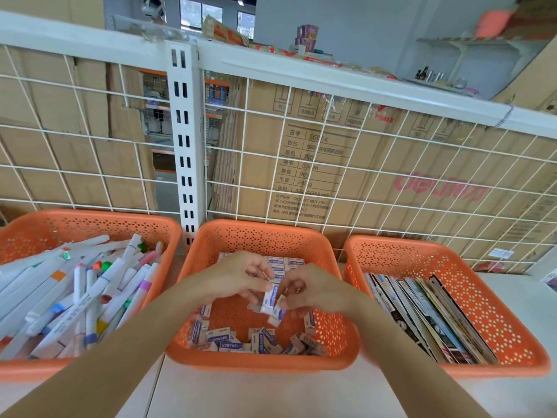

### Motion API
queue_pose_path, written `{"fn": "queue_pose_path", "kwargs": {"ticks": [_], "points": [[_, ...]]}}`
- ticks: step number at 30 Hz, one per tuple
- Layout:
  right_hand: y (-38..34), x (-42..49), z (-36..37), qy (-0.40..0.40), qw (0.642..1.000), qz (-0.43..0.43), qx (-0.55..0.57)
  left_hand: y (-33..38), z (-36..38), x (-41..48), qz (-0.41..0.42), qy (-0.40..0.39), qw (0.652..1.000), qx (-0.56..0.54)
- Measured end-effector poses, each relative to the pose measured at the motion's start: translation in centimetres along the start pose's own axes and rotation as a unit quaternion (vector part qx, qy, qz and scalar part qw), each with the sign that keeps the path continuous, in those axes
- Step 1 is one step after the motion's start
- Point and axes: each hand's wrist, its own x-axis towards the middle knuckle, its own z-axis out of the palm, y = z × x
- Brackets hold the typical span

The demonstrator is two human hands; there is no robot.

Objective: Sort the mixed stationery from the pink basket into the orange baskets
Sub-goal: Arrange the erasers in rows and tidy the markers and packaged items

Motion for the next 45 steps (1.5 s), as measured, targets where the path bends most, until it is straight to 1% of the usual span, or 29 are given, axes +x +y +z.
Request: {"fn": "queue_pose_path", "kwargs": {"ticks": [3,10,15,21,24,26,27,29,31,33,35,36,37,39,40,42,45], "points": [[-0.1,0.0,0.0,0.023,0.997,-0.001,0.069,0.5,0.1,0.1,0.015,0.027,0.999,-0.026],[-0.1,-0.4,-0.1,0.087,0.981,-0.003,0.176,0.9,0.0,0.0,0.030,0.035,0.997,-0.055],[-0.4,-0.5,-0.1,0.110,0.972,0.009,0.207,0.9,0.4,0.5,0.067,0.081,0.993,-0.048],[-0.6,-0.6,-0.4,0.124,0.959,0.019,0.253,1.3,1.3,1.2,0.129,0.165,0.977,-0.047],[-0.8,-0.6,-0.6,0.170,0.949,0.008,0.265,1.6,1.8,1.6,0.165,0.189,0.967,-0.035],[-0.9,-0.6,-0.9,0.217,0.936,0.002,0.276,2.0,2.0,1.4,0.201,0.192,0.960,0.023],[-0.9,-0.7,-1.1,0.235,0.929,-0.001,0.285,2.2,2.0,1.4,0.220,0.191,0.953,0.085],[-0.8,-0.8,-1.5,0.255,0.919,0.000,0.302,2.5,2.1,1.5,0.245,0.187,0.927,0.212],[-0.7,-0.9,-1.7,0.268,0.913,0.009,0.307,2.6,2.4,1.9,0.256,0.188,0.909,0.271],[-0.5,-0.9,-1.7,0.284,0.915,0.017,0.287,2.7,2.9,2.4,0.267,0.203,0.895,0.293],[-0.1,-0.8,-1.7,0.310,0.919,0.011,0.243,2.6,3.2,3.0,0.266,0.208,0.891,0.302],[0.2,-0.8,-1.7,0.332,0.923,0.005,0.196,2.6,3.3,3.3,0.257,0.204,0.893,0.307],[0.7,-0.7,-1.8,0.365,0.922,0.001,0.125,2.5,3.4,3.5,0.246,0.194,0.896,0.316],[1.6,-0.7,-2.0,0.432,0.902,0.007,-0.018,2.3,3.5,4.0,0.212,0.154,0.900,0.347],[2.1,-0.7,-1.9,0.451,0.890,0.012,-0.056,2.1,3.6,4.3,0.190,0.125,0.902,0.366],[2.7,-0.6,-1.5,0.460,0.883,0.023,-0.086,1.8,3.9,4.8,0.160,0.068,0.900,0.400],[2.8,-0.3,-0.7,0.454,0.884,0.038,-0.103,1.8,4.5,5.5,0.168,0.019,0.874,0.455]]}}
